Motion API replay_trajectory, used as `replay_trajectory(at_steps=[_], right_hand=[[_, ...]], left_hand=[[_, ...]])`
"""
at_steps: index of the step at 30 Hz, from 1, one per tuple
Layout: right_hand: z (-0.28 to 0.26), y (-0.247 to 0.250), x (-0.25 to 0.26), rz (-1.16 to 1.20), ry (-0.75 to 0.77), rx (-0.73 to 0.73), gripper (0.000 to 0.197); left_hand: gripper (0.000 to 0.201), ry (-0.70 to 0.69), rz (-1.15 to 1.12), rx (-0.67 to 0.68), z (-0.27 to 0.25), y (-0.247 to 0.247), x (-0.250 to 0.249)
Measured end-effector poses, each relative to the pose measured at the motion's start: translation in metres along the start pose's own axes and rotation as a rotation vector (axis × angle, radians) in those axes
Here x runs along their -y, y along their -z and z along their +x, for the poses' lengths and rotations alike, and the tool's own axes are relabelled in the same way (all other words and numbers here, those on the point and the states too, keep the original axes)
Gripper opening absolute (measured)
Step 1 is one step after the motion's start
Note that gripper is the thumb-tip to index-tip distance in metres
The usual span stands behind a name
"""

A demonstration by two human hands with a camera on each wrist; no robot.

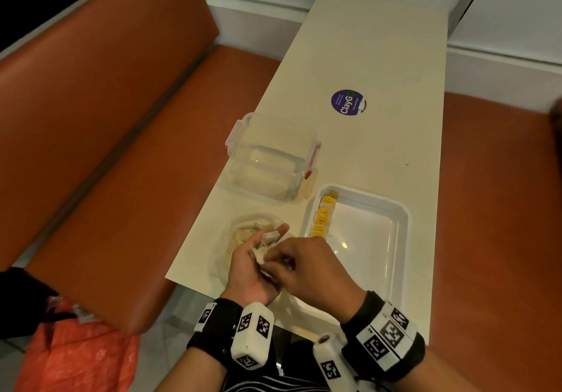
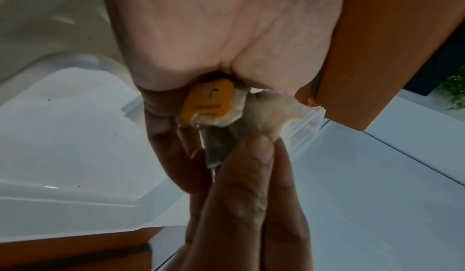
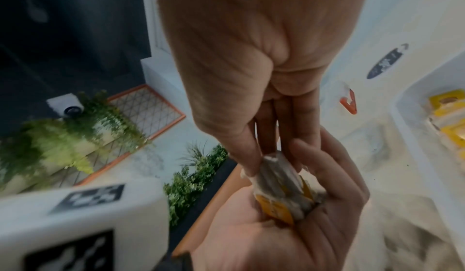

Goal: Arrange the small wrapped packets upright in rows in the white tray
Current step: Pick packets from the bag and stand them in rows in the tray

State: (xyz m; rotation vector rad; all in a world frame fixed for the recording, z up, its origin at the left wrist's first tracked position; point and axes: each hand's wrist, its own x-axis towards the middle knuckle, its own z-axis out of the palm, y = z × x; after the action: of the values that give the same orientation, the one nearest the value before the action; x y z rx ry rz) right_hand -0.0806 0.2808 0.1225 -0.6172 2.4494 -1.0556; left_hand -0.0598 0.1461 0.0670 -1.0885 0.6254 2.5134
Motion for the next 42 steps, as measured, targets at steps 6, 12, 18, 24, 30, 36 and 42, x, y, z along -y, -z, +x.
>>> replay_trajectory(at_steps=[6,12,18,24,30,36,42], right_hand=[[-0.006,0.003,-0.003,-0.008,0.034,0.107,0.041],[0.001,0.002,-0.002,0.032,-0.04,0.073,0.053],[0.006,0.003,-0.01,0.237,-0.114,0.103,0.049],[0.007,0.021,-0.021,0.399,-0.166,0.236,0.037],[0.01,0.02,-0.023,0.596,-0.226,0.148,0.016],[0.011,0.024,-0.016,0.755,-0.241,0.094,0.017],[0.012,0.041,-0.007,0.756,-0.126,0.122,0.016]], left_hand=[[0.051,0.01,-0.014,0.006,0.0,0.004,-0.003],[0.069,0.059,0.041,0.068,-0.002,0.002,-0.006],[0.076,0.07,0.051,0.09,-0.005,-0.004,-0.006],[0.074,0.124,0.035,0.134,-0.006,-0.004,-0.004],[0.087,0.099,0.265,0.141,0.005,0.004,0.001],[0.073,0.101,0.214,0.133,0.01,0.004,0.002],[0.057,0.081,0.166,0.133,0.008,0.001,-0.002]])
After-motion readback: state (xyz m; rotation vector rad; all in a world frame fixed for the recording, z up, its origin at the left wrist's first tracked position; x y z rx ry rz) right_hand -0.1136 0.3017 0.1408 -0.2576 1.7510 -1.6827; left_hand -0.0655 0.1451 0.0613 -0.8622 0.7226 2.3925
